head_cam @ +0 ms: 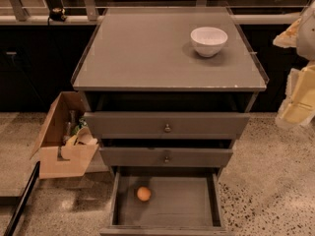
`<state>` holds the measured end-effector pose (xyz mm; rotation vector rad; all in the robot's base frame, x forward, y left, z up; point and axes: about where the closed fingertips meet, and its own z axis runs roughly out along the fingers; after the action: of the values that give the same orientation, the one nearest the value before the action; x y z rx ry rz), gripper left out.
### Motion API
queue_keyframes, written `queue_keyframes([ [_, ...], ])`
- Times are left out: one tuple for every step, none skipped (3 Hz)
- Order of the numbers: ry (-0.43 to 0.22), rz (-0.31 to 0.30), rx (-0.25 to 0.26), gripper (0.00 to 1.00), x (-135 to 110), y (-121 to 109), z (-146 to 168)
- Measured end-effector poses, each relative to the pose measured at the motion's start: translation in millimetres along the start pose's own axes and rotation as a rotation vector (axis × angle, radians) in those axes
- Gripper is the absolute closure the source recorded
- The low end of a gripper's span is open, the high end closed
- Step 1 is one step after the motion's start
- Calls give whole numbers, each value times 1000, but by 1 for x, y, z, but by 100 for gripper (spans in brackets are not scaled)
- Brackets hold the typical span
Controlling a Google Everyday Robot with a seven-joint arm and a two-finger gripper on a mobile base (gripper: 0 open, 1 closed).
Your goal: Pick orange from bottom drawer and place on counter
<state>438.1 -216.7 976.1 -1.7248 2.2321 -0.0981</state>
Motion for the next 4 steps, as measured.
queue_keyframes([
  [0,0,0,0,0,0,0],
  [-97,21,5,0,-2,1,11],
  [-272,81,8,0,5,8,43],
  [-401,152,13,0,-5,15,69],
])
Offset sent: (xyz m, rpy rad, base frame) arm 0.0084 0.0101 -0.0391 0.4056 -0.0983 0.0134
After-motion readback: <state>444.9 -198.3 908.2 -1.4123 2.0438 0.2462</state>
